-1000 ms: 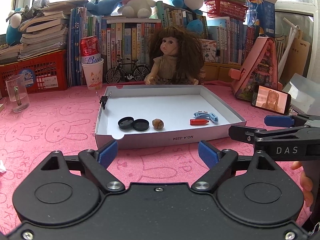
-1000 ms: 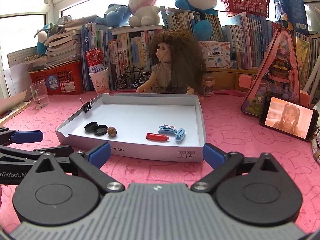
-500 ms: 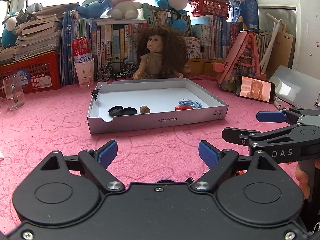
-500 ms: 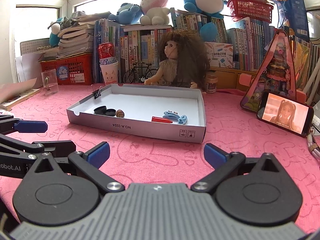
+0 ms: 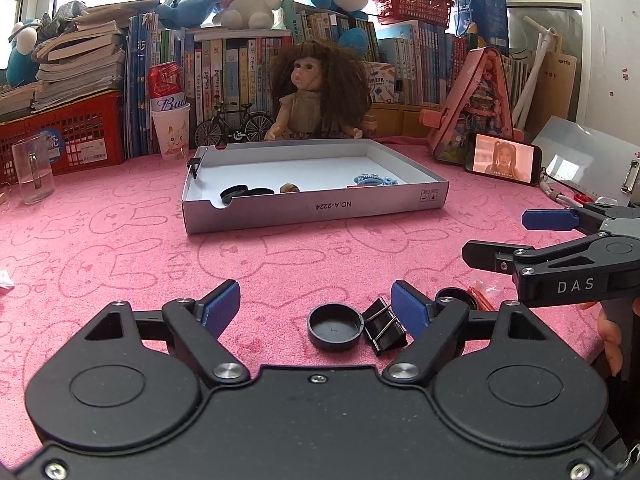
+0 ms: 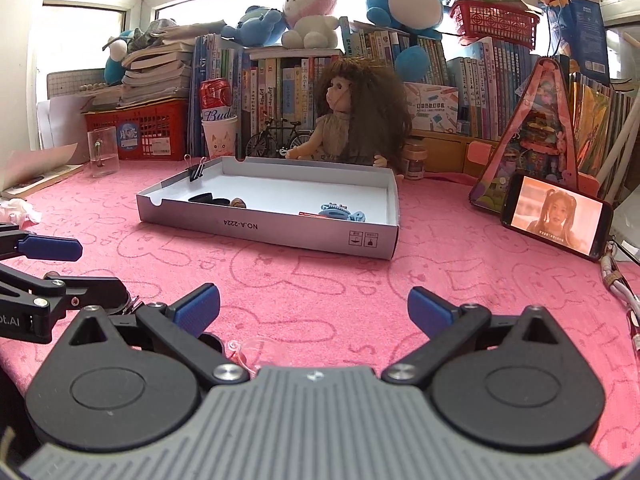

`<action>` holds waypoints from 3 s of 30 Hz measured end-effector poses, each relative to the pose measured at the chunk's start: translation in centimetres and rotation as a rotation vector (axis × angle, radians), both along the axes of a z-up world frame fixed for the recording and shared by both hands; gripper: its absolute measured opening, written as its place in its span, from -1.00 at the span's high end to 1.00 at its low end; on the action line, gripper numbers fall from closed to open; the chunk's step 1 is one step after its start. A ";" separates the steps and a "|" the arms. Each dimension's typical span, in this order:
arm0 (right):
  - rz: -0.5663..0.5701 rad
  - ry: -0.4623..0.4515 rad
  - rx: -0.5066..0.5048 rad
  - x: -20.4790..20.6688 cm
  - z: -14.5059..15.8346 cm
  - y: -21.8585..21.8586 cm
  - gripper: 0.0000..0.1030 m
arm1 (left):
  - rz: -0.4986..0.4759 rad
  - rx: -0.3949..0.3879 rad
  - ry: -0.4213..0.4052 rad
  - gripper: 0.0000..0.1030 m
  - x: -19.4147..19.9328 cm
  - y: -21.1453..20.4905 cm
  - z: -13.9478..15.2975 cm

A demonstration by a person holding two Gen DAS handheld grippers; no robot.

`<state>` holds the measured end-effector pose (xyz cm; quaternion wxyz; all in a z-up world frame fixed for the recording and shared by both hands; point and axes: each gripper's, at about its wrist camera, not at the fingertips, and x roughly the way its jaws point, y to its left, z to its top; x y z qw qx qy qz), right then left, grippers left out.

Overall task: Organize rigid objects
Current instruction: 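Withdraw both open tools toward another black lid and the clear plastic cap, then grasp a black round lid with the left tool while the right tool grasps the clear plastic cap, then carry the black lid and clear cap over the white tray with both tools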

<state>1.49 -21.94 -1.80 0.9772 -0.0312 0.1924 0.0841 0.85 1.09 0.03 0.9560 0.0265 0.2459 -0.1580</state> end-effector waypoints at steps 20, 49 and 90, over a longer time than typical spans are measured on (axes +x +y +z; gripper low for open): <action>0.035 0.025 -0.043 -2.8 -1.4 -0.3 -0.46 | -0.016 -0.002 0.033 0.32 -1.8 0.1 -1.2; 0.059 0.029 -0.086 -2.5 -1.7 0.8 -0.09 | 0.043 0.043 -0.003 0.21 0.6 -1.2 -2.1; -0.071 0.003 -0.021 2.4 1.7 -0.2 0.36 | 0.115 -0.023 -0.036 0.41 5.7 -0.1 3.1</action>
